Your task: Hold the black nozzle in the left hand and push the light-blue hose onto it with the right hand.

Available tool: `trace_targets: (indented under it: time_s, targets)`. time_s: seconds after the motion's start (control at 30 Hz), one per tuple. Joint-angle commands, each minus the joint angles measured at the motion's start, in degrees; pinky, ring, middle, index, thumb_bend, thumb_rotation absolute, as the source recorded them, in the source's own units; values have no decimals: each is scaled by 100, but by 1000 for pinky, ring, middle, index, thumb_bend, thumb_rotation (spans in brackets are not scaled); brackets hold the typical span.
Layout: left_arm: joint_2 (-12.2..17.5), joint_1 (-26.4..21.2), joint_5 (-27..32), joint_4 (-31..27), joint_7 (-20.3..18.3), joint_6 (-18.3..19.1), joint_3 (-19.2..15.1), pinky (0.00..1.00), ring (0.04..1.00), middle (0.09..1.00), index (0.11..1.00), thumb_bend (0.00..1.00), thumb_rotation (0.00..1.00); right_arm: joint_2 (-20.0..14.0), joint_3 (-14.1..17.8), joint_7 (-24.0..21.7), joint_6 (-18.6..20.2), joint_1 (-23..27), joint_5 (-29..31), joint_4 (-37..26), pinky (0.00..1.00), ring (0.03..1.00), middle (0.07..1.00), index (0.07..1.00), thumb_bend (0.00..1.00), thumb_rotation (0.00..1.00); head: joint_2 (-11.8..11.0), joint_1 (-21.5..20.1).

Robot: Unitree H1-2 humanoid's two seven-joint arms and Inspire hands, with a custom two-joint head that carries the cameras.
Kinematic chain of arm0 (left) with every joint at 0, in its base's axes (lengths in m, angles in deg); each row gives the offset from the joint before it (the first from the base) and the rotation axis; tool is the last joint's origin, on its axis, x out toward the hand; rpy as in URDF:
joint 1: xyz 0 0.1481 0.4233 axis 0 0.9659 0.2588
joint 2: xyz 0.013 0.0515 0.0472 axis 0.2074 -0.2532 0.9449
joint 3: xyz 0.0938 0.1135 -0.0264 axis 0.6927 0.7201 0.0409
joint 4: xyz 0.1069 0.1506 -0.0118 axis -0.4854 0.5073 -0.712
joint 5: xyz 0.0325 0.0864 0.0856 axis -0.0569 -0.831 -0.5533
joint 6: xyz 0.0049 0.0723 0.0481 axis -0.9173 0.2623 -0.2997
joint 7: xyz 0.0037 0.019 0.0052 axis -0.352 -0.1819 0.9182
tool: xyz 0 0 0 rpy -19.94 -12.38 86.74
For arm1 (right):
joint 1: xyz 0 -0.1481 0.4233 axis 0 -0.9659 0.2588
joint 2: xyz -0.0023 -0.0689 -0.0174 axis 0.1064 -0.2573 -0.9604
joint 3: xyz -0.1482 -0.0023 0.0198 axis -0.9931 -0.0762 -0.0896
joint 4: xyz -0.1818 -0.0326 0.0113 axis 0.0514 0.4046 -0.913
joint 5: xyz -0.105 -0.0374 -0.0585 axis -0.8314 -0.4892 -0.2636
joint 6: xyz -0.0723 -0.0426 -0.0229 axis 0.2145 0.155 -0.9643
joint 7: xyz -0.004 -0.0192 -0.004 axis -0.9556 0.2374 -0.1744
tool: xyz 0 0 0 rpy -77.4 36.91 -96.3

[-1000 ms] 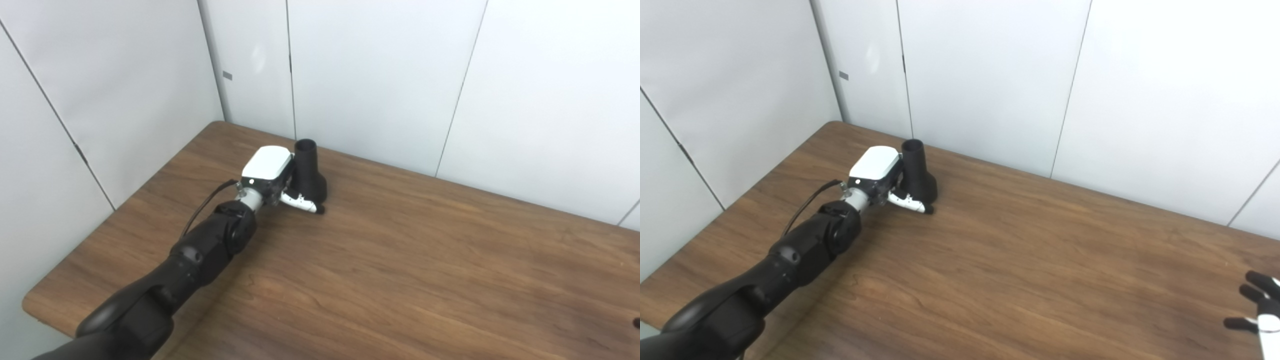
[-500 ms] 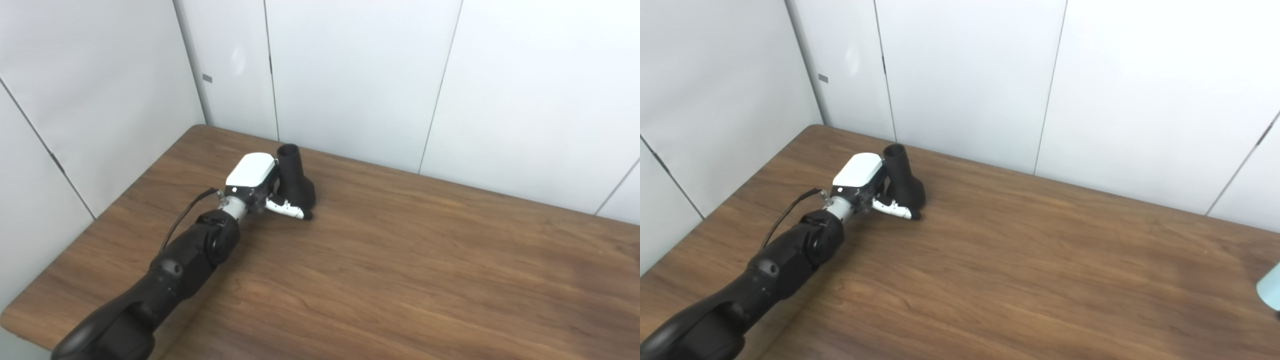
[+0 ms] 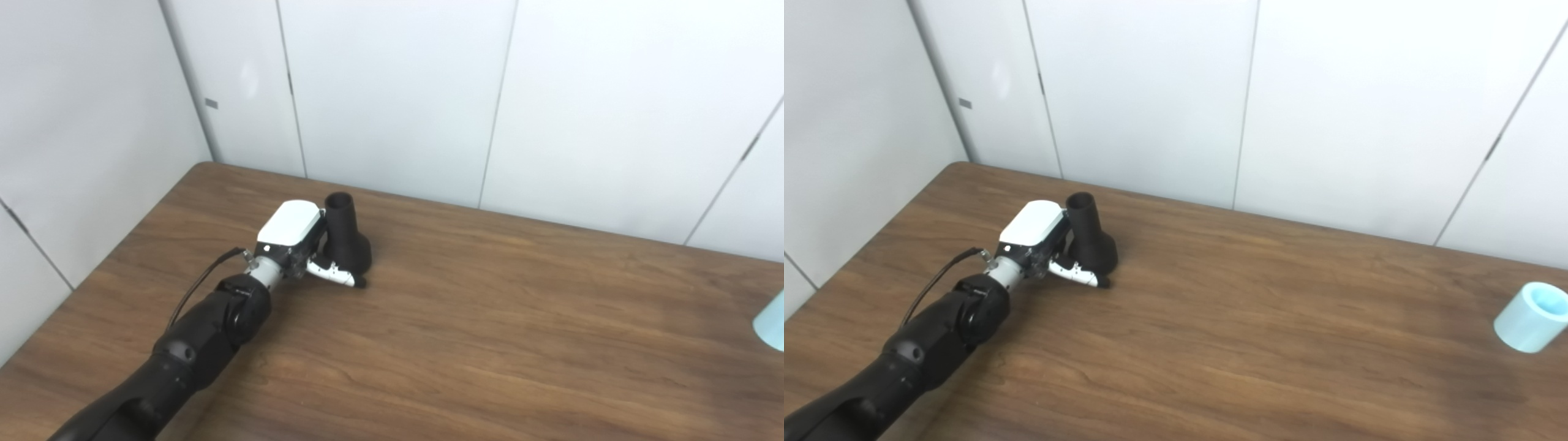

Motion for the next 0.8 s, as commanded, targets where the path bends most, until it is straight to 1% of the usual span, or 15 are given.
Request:
trace_targets:
  time_s: [0.0, 0.2, 0.27, 0.3, 0.33, 0.37, 0.4, 0.47, 0.53, 0.57, 0.6, 0.67, 0.7, 0.73, 0.77]
  targets:
    - [-295, 176, -220, -117, -278, -376, 379, 163, 218, 473, 487, 524, 0, -174, 73, 68, -44, 143, -103, -265, 387, 730, 778, 712, 1, 870, 10, -37]
    - [-366, 187, -505, -311, -105, -577, 721, 153, 207, 472, 487, 523, 0, -243, 156, 105, 33, 168, -327, -208, 322, 730, 776, 721, 0, 907, 19, -173]
    - [-391, 188, -565, -352, -67, -564, 810, 170, 234, 474, 487, 523, 0, -245, 176, 100, 139, 176, -398, -217, 337, 773, 812, 765, 0, 980, 20, -208]
    - [-401, 196, -569, -382, -73, -554, 838, 173, 239, 474, 487, 523, 0, -232, 170, 96, 200, 182, -439, -246, 340, 782, 819, 773, 0, 990, 29, -270]
    - [-425, 215, -566, -453, -100, -565, 878, 180, 250, 444, 510, 517, 0, -213, 160, 104, 222, 187, -484, -259, 324, 797, 832, 786, 0, 995, 34, -317]
    - [-440, 229, -561, -506, -122, -570, 909, 194, 271, 431, 527, 514, 0, -198, 154, 110, 236, 191, -517, -268, 133, 827, 853, 805, 0, 998, 34, -317]
    - [-445, 241, -545, -559, -165, -580, 937, 199, 278, 426, 532, 513, 0, -174, 140, 117, 251, 194, -548, -284, 68, 837, 861, 811, 0, 1000, 39, -396]
    - [-464, 265, -562, -731, -268, -565, 1030, 213, 305, 430, 535, 512, 0, -140, 117, 144, 245, 202, -645, -263, 14, 854, 873, 814, 0, 1000, 45, -435]
    - [-512, 306, -584, -882, -281, -562, 1112, 276, 374, 456, 520, 516, 0, -117, 89, 174, 212, 212, -747, -209, 3, 859, 880, 824, 1, 1000, 30, -522]
    - [-562, 342, -548, -971, -329, -538, 1142, 300, 399, 469, 509, 517, 0, -113, 77, 191, 208, 221, -797, -176, 1, 874, 896, 845, 15, 1000, 30, -522]
    - [-607, 376, -530, -1046, -338, -557, 1177, 315, 412, 475, 505, 518, 0, -107, 56, 204, 208, 228, -847, -151, 0, 897, 915, 864, 34, 1000, 34, -590]
    - [-685, 431, -510, -1140, -308, -659, 1234, 319, 413, 478, 504, 518, 0, -92, 13, 249, 154, 235, -965, -88, 0, 940, 944, 907, 113, 1000, 43, -652]
    - [-723, 461, -523, -1176, -267, -715, 1264, 325, 414, 474, 508, 518, 0, -85, -27, 283, 135, 241, -1080, -56, 0, 954, 947, 915, 192, 1000, 37, -762]
    - [-760, 487, -532, -1208, -241, -756, 1284, 338, 426, 476, 506, 518, 0, -80, -56, 313, 127, 248, -1167, -27, 0, 962, 949, 918, 295, 1000, 37, -762]
    - [-784, 516, -539, -1255, -230, -806, 1309, 349, 438, 476, 506, 518, 0, -51, -81, 341, 124, 266, -1203, 2, 0, 971, 953, 924, 382, 1000, 43, -886]
